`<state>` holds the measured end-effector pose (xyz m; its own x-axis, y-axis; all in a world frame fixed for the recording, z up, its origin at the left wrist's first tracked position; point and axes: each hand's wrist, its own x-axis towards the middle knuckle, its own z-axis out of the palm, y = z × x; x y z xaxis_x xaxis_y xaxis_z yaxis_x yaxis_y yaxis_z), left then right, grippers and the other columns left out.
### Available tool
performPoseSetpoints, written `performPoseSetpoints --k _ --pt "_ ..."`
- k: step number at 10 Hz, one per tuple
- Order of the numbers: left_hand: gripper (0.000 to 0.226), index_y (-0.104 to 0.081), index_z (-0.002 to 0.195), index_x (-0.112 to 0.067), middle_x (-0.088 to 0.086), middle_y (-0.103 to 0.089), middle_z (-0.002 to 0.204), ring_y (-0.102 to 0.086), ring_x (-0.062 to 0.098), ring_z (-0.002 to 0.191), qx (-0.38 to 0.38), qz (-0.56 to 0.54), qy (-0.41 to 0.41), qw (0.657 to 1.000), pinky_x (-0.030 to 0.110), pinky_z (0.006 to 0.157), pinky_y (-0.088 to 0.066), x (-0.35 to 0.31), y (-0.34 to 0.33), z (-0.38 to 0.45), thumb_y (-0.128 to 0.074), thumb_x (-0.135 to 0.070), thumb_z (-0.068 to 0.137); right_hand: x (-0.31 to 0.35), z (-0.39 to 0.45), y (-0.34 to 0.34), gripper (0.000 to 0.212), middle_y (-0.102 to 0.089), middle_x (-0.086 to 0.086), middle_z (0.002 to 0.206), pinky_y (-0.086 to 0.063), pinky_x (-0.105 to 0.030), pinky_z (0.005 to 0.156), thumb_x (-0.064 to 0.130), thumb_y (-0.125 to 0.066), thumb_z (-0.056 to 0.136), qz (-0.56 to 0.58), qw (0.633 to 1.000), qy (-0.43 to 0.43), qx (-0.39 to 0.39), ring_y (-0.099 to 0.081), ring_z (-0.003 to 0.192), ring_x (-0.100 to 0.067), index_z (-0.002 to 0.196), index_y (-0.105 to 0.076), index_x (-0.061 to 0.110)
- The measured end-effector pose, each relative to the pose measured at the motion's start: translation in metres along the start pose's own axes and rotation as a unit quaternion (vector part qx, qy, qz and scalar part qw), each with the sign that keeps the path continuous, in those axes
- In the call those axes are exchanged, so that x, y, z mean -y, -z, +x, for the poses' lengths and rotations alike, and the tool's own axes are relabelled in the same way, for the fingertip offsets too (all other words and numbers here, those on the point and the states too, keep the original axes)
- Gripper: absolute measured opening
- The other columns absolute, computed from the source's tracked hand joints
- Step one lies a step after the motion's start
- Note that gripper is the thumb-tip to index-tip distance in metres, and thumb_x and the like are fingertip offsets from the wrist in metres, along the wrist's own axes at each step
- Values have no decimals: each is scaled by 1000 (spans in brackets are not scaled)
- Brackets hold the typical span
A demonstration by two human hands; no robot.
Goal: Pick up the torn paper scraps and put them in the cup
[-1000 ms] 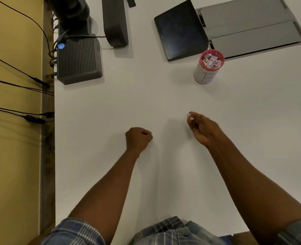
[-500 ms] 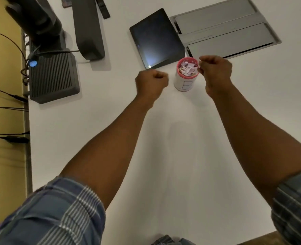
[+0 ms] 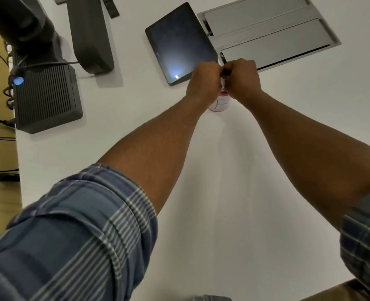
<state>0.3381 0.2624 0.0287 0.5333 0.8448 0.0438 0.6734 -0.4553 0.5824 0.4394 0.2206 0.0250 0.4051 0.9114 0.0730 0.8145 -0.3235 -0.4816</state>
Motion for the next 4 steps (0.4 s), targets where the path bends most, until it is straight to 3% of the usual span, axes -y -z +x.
performPoseSetpoints --k 2,3,4 --pt "13 -69 84 -10 -3 -56 70 -53 11 64 -9 -17 -16 1000 16 64 -45 -2 11 -14 -58 -13 90 4 -10 0 22 -72 -11 99 -47 -22 78 3 -58 87 20 999 -14 -47 -65 82 -19 104 -71 7" --pt "14 -71 96 -9 5 -69 82 -63 19 76 -30 -52 -4 998 27 72 -53 -2 21 -30 -61 -15 88 9 -14 3 24 -71 -11 105 -47 -23 79 17 -65 87 16 999 -23 -43 -67 89 -22 109 -68 7" --pt "21 -70 105 -7 11 -72 97 -67 26 88 -50 -70 14 996 28 79 -53 0 33 -54 -60 -7 86 20 -33 7 25 -71 -7 104 -51 -22 78 26 -62 89 45 995 -35 -76 -67 90 -17 109 -69 13"
